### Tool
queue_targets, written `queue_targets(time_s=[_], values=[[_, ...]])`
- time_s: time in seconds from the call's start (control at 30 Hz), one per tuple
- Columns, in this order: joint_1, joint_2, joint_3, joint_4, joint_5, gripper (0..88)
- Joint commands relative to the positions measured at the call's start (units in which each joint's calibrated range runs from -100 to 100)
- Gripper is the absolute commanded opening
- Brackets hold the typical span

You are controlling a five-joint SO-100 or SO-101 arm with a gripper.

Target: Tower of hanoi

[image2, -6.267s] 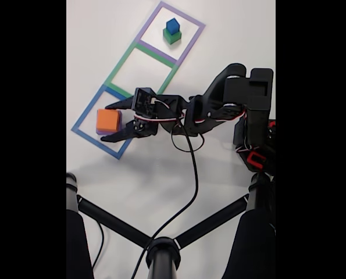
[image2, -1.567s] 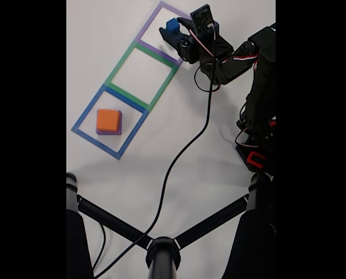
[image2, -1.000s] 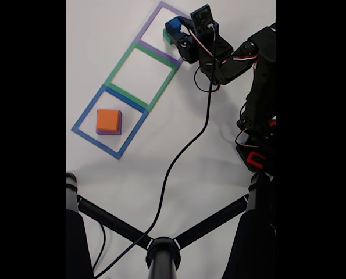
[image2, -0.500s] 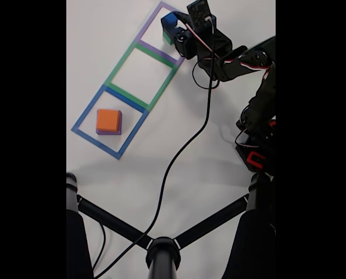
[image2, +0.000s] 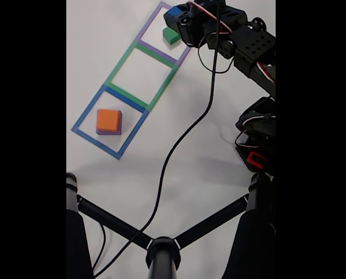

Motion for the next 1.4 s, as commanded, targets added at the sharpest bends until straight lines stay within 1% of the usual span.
queue_targets(time_s=[0.0, 0.13, 0.27, 0.37, 0.47, 0.57, 0.73, 0.87, 1.1, 1.23, 1.3, 1.37], values=[[-3.4, -5.9, -18.8, 26.2, 1.0, 0.1], [-7.5, -5.1, -36.1, 44.2, 1.0, 0.1], [-11.8, -4.4, -47.7, 56.0, 1.0, 0.1], [-14.6, -4.2, -54.2, 61.9, 0.4, 0.1], [-16.8, -4.1, -58.2, 65.1, -0.9, 0.1], [-18.5, -4.4, -59.3, 66.1, -1.6, 0.1], [-20.3, -5.0, -54.3, 64.7, -2.0, 0.3], [-20.6, -7.5, -43.0, 57.3, 1.0, 0.3], [-19.3, -12.6, -14.1, 33.1, 1.0, 0.6], [-18.6, -12.1, 1.5, 12.8, 1.0, 1.5], [-18.3, -10.6, 9.4, 0.9, 1.0, 1.4], [-18.1, -8.5, 18.2, -14.3, 1.0, 1.6]])
